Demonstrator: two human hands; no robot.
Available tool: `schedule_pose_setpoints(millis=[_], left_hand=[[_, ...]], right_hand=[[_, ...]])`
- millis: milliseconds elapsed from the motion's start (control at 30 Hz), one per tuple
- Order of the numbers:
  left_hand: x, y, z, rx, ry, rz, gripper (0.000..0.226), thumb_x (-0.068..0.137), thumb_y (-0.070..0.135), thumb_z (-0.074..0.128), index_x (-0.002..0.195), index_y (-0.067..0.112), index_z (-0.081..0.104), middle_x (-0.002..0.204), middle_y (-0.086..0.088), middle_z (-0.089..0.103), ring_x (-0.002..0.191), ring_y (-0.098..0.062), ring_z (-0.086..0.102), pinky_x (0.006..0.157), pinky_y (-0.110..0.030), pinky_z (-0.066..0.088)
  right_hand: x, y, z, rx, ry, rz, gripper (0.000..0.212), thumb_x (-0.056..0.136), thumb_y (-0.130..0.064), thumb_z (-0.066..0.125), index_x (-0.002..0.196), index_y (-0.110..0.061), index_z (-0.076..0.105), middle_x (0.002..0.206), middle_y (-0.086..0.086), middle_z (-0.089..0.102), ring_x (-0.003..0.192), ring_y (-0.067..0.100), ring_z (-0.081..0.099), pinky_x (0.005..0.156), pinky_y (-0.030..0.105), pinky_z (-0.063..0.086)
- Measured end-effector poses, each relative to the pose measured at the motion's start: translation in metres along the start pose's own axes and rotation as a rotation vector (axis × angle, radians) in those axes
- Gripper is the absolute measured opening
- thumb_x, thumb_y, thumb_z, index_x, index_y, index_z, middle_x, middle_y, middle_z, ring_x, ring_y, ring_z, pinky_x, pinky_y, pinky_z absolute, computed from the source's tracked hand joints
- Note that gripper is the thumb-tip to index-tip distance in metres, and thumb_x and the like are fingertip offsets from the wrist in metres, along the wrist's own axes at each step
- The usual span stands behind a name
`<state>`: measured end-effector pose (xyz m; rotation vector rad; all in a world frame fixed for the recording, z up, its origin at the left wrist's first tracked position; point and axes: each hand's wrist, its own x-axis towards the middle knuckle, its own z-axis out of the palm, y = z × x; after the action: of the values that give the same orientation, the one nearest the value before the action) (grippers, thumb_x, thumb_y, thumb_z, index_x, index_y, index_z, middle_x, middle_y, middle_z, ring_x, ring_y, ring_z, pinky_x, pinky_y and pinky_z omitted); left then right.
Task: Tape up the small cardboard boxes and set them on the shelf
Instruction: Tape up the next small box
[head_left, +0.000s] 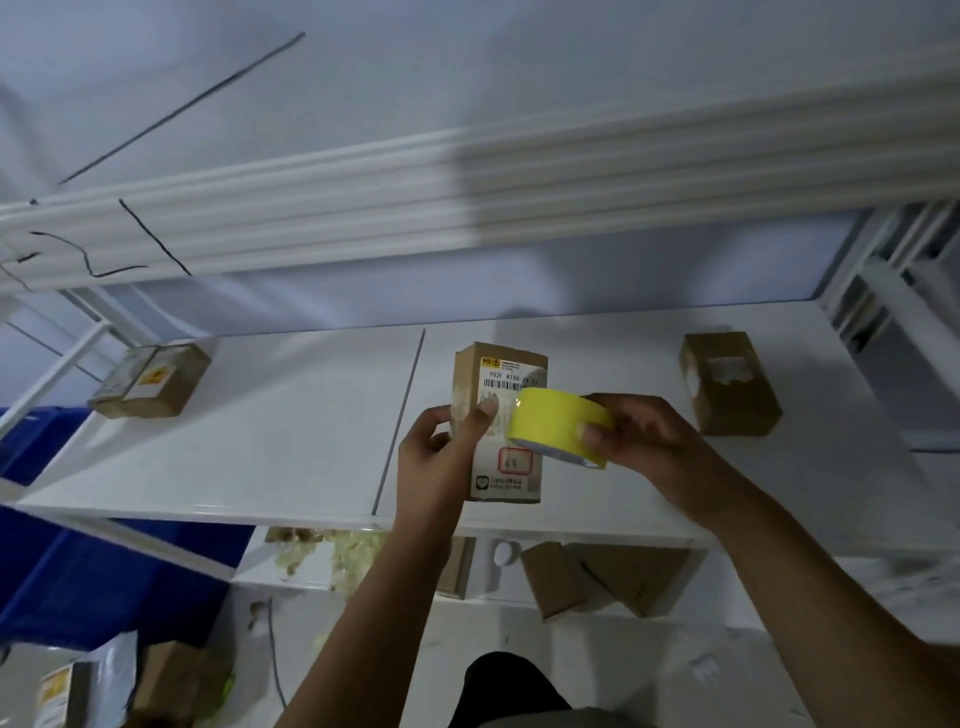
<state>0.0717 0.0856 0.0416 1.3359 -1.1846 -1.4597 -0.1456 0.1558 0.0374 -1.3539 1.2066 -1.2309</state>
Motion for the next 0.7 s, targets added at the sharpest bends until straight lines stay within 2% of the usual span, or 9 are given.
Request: schedule_pose_setpoints(millis=[33,100,200,300,367,433,500,600,700], left_hand=[[-0.001,0.001,0.001,-0.011,-0.006,-0.012,0.036,0.089,0.044,0.083,0.105,0.013,0.073,0.09,-0.016,0.082,0.082,-0.036,0.082,0.073,-0.053,0.068],[-0.001,0.004,-0.002,-0.055,-0.01,-0.044,0.039,0.089,0.043,0.082,0.107,0.009,0.076,0.095,-0.018,0.082,0.087,-0.038,0.082,0.078,-0.054,0.067],[-0.002,0.006,-0.005,-0.127,-0.142,-0.112,0.046,0.083,0.051,0.082,0.109,0.013,0.081,0.107,-0.02,0.081,0.095,-0.04,0.081,0.074,-0.046,0.068],[-0.007,0.001,0.006,-0.293,-0.35,-0.254,0.055,0.081,0.053,0.083,0.122,0.017,0.079,0.119,-0.02,0.079,0.098,-0.035,0.081,0.075,-0.041,0.068],[-0.008,-0.005,0.015,-0.439,-0.433,-0.318,0.061,0.08,0.052,0.087,0.129,0.018,0.077,0.121,-0.015,0.078,0.097,-0.029,0.081,0.087,-0.043,0.066],[-0.005,-0.012,0.019,-0.454,-0.452,-0.317,0.065,0.08,0.057,0.086,0.133,0.021,0.075,0.124,-0.014,0.077,0.102,-0.028,0.078,0.106,-0.048,0.054],[-0.001,-0.013,0.022,-0.175,-0.36,-0.223,0.052,0.091,0.064,0.067,0.123,0.025,0.08,0.119,-0.014,0.079,0.102,-0.031,0.078,0.105,-0.049,0.056],[0.001,-0.011,0.026,0.341,-0.13,0.068,0.051,0.105,0.06,0.048,0.118,0.021,0.078,0.096,-0.004,0.082,0.09,-0.024,0.079,0.074,-0.032,0.062],[-0.004,-0.001,0.028,0.335,-0.248,0.024,0.073,0.085,0.089,0.053,0.122,0.029,0.073,0.102,0.001,0.082,0.09,-0.013,0.08,0.069,-0.025,0.062]], right_hand=[[-0.001,-0.001,0.001,-0.01,0.029,-0.03,0.043,0.086,-0.059,0.07,0.083,-0.016,0.067,0.073,0.005,0.053,0.075,0.013,0.053,0.069,0.03,0.041],[-0.001,0.002,-0.007,-0.133,0.122,-0.082,0.045,0.085,-0.063,0.07,0.068,-0.023,0.058,0.063,-0.009,0.044,0.062,0.008,0.047,0.06,0.029,0.037],[-0.002,0.007,-0.028,-0.399,0.23,0.053,0.059,0.074,-0.078,0.064,0.059,-0.022,0.053,0.054,-0.009,0.046,0.052,0.004,0.046,0.058,0.033,0.038],[-0.001,0.01,-0.031,-0.35,0.152,0.185,0.051,0.077,-0.074,0.066,0.064,-0.025,0.059,0.055,-0.01,0.051,0.056,0.003,0.052,0.064,0.031,0.042],[0.004,0.008,-0.03,-0.309,0.101,0.198,0.05,0.082,-0.072,0.069,0.073,-0.024,0.061,0.064,-0.005,0.058,0.064,0.012,0.059,0.07,0.035,0.044],[0.008,0.001,-0.032,-0.281,0.102,0.188,0.059,0.075,-0.08,0.069,0.078,-0.022,0.061,0.072,0.0,0.064,0.074,0.016,0.064,0.074,0.035,0.047],[0.01,-0.004,-0.033,-0.289,0.14,0.174,0.062,0.073,-0.078,0.072,0.078,-0.018,0.062,0.074,0.003,0.065,0.075,0.017,0.065,0.073,0.035,0.047],[0.007,-0.004,-0.023,-0.361,0.232,0.16,0.054,0.079,-0.064,0.077,0.069,-0.014,0.06,0.061,-0.003,0.054,0.062,0.01,0.056,0.067,0.034,0.043],[0.006,-0.009,-0.009,-0.5,0.272,0.127,0.052,0.081,-0.068,0.072,0.069,-0.018,0.061,0.063,-0.002,0.057,0.061,0.009,0.056,0.061,0.031,0.042]])
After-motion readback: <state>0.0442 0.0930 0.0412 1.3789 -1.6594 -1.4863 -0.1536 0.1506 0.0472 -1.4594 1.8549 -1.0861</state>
